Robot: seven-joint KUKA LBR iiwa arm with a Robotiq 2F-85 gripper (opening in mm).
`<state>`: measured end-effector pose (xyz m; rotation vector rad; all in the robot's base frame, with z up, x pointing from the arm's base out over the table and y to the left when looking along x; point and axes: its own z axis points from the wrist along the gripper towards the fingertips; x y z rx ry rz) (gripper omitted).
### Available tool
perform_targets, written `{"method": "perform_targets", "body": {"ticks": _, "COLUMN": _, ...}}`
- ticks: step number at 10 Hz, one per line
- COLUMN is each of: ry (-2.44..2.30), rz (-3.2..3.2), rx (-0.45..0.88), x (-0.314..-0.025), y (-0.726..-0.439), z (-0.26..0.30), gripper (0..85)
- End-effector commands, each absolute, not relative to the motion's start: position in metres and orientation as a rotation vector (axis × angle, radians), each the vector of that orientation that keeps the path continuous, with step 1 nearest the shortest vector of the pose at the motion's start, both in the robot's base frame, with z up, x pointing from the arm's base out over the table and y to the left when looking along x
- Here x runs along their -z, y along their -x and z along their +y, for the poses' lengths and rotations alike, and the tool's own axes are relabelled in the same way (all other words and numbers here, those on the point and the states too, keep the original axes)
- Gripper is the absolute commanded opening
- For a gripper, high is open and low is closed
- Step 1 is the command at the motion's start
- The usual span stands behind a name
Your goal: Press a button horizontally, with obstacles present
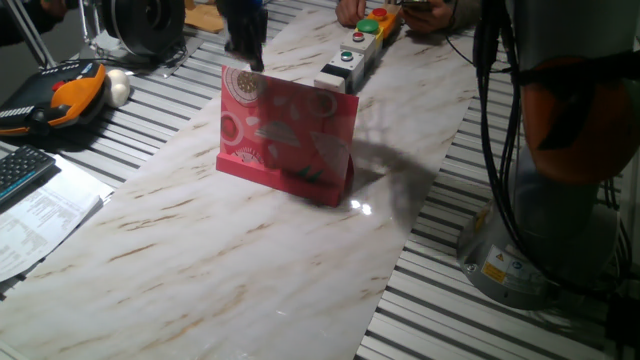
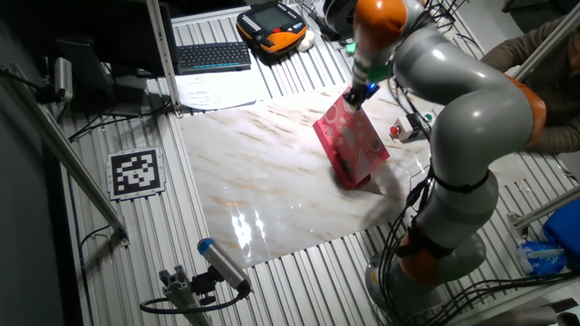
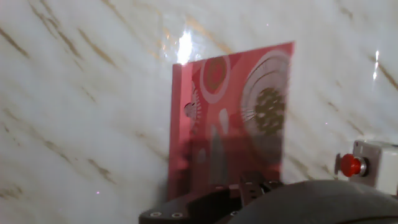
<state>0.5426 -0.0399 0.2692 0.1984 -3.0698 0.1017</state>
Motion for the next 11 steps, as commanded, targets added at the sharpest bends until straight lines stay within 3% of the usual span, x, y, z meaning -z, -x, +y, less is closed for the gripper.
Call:
{"method": "perform_targets", "body": {"ticks": 1, "ry": -0.204, "rz": -3.064, "rx": -0.113, "x": -0.274, "y": -0.544, "z": -0.071, "gripper": 0.0}}
{"method": "perform_targets", "body": {"ticks": 6, "ry": -0.279, "rz": -3.103, "rx": -0.160, "x": -0.248, "y": -0.535, "z": -0.104, "gripper": 0.0}}
{"method": "perform_targets", "body": {"ticks": 11, "ry": -0.306, "rz": -3.136, "rx": -0.123, "x": -0.248, "y": -0.535, "z": -0.104, "gripper": 0.0}}
